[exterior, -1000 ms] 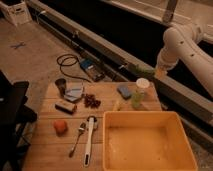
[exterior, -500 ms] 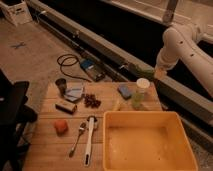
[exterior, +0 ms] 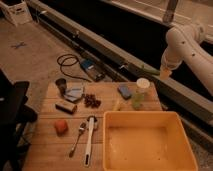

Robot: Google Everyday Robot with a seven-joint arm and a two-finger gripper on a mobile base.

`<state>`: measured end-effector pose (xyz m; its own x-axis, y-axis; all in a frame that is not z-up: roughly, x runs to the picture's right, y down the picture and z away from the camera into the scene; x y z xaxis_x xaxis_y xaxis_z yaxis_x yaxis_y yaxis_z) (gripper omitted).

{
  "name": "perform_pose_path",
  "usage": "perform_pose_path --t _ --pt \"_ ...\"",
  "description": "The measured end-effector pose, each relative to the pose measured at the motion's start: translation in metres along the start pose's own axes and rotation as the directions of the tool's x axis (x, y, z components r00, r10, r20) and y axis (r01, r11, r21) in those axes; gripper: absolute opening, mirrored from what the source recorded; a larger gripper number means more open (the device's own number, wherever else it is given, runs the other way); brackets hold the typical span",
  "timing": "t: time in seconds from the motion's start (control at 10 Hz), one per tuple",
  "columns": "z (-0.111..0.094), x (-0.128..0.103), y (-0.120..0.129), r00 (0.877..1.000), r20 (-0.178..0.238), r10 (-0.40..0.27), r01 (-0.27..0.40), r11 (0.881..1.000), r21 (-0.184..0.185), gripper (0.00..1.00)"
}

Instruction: Place pepper in paper cup

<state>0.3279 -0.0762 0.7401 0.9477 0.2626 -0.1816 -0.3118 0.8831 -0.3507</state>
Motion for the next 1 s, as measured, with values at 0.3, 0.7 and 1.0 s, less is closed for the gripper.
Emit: perform_pose_path --t 0.3,0.7,1.0 --pt "0.025 0.022 0.002 0.999 -0.002 0.051 -0.051 0.998 -0.022 0.0" --pt "0.06 0.013 0.011 0.998 0.066 0.001 0.003 0.998 -0.064 0.0" --pt "0.085 0.012 0.015 0.998 0.063 -0.021 0.028 0.994 -0.11 0.0"
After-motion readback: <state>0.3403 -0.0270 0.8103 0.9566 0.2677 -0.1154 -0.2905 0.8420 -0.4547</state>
